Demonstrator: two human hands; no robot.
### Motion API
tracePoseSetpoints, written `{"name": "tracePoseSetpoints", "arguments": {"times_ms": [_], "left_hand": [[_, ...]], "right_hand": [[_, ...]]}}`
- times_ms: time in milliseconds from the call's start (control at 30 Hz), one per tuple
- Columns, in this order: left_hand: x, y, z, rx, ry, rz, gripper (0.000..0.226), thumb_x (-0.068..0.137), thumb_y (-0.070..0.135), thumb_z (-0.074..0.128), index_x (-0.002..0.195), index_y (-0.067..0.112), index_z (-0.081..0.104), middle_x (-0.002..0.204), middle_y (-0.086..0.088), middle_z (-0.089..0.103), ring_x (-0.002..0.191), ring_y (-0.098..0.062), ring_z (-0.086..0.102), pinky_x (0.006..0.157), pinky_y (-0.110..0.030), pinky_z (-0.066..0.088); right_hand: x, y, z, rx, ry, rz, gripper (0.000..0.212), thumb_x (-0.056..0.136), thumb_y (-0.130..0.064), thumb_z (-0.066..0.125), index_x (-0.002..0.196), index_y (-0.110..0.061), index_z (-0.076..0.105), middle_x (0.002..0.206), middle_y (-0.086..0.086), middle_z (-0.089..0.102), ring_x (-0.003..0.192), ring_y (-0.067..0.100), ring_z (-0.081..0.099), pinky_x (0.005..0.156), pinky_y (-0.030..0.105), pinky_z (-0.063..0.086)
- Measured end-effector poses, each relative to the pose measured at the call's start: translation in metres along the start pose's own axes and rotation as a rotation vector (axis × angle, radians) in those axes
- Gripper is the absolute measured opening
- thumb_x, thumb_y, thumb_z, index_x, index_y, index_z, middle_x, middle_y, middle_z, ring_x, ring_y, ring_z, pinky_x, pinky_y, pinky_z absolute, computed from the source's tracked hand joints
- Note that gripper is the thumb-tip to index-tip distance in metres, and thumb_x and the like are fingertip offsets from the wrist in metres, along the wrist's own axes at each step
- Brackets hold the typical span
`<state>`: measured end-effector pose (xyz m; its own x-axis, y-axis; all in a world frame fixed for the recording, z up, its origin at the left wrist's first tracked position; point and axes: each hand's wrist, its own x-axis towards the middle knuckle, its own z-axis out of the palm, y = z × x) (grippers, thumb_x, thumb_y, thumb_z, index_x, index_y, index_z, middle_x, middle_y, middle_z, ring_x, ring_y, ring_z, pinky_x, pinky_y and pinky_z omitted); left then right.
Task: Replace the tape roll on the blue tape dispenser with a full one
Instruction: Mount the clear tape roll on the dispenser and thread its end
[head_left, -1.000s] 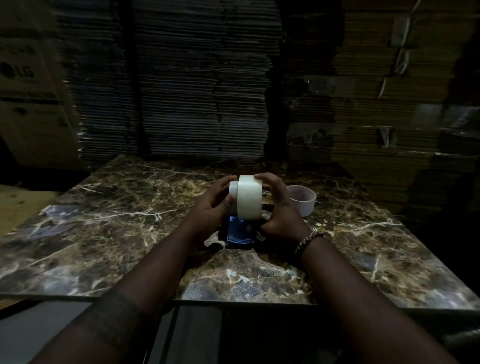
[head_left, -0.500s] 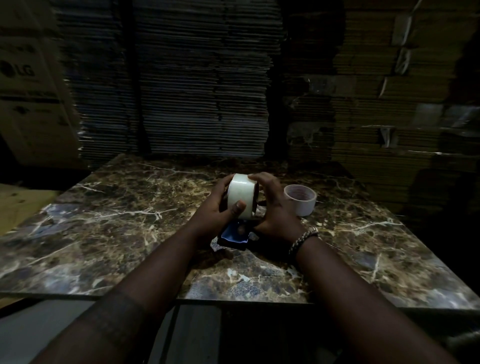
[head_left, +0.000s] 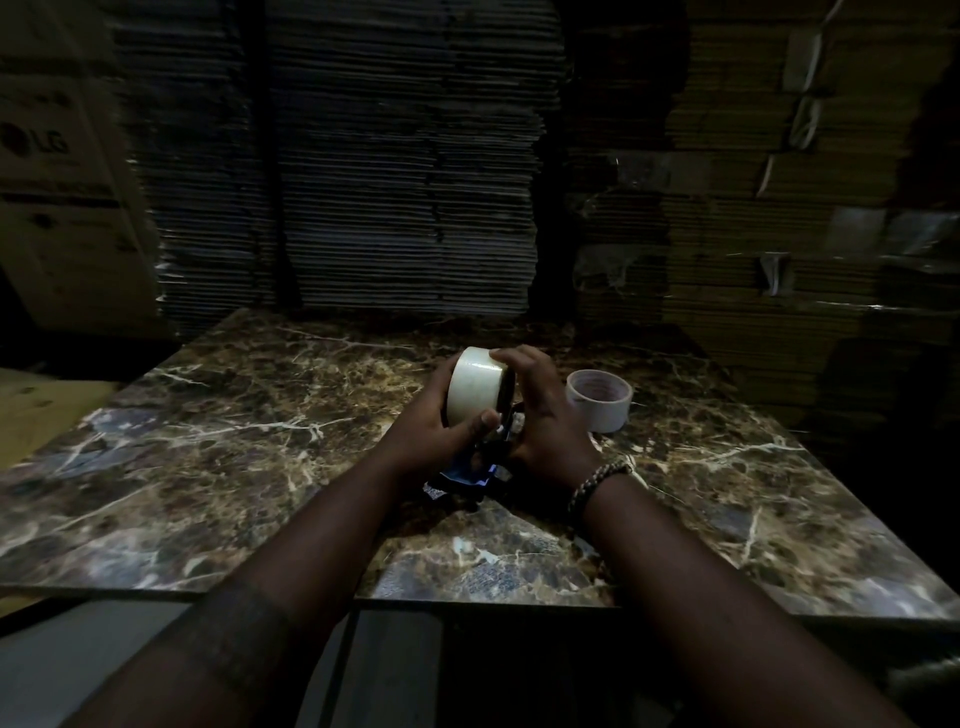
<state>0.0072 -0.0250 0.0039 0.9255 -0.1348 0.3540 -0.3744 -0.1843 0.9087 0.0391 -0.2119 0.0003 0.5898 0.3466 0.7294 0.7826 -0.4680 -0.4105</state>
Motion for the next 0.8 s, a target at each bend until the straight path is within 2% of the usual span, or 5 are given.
{"name": "tracePoseSetpoints", "arguments": {"times_ms": [167,400,600,733,800], "left_hand": [[-0.002,0.0064,0.0018,0.006,0.003,0.009,0.067,0.077,0.051,0.077,0.133,0.056,0.04,0.125,-0.001,0.063,0.105,-0.016,0.072,0.082,-0.036,0.063],[-0.0001,0.0045,0.0018,0.001,0.017,0.007,0.076,0.074,0.057,0.075,0.141,0.042,0.042,0.123,-0.003,0.067,0.103,-0.018,0.073,0.079,-0.032,0.061],[-0.0001,0.0045,0.0005,-0.019,0.021,-0.015,0.068,0.075,0.055,0.077,0.134,0.052,0.045,0.124,-0.004,0.067,0.105,-0.02,0.073,0.083,-0.041,0.063],[-0.0006,0.0056,0.0014,-0.011,0.045,-0.021,0.074,0.075,0.052,0.079,0.14,0.042,0.045,0.122,-0.003,0.067,0.101,-0.019,0.074,0.084,-0.045,0.064],[-0.0013,0.0053,0.0008,-0.055,0.059,-0.032,0.072,0.079,0.041,0.081,0.142,0.037,0.047,0.122,-0.005,0.066,0.1,-0.021,0.075,0.084,-0.051,0.064]], "right_hand": [[0.0013,-0.0002,0.0005,0.008,-0.004,0.007,0.081,0.08,-0.029,0.086,0.146,-0.032,0.039,0.154,0.007,0.037,0.14,0.011,0.04,0.113,0.039,0.046],[0.0031,-0.0005,0.0018,-0.034,-0.015,0.0,0.079,0.081,-0.034,0.084,0.145,-0.033,0.038,0.153,0.009,0.038,0.139,0.02,0.045,0.11,0.045,0.049],[0.0032,0.0005,0.0031,-0.055,-0.031,0.022,0.086,0.077,-0.031,0.088,0.145,-0.036,0.035,0.154,0.007,0.036,0.137,0.027,0.047,0.107,0.052,0.051],[0.0026,0.0001,0.0033,-0.053,-0.03,0.04,0.093,0.072,-0.03,0.091,0.148,-0.032,0.037,0.152,0.007,0.036,0.136,0.023,0.046,0.104,0.051,0.053],[0.0025,0.0003,0.003,-0.047,-0.033,0.044,0.098,0.068,-0.034,0.093,0.15,-0.029,0.039,0.151,0.007,0.036,0.136,0.023,0.046,0.103,0.051,0.053]]}}
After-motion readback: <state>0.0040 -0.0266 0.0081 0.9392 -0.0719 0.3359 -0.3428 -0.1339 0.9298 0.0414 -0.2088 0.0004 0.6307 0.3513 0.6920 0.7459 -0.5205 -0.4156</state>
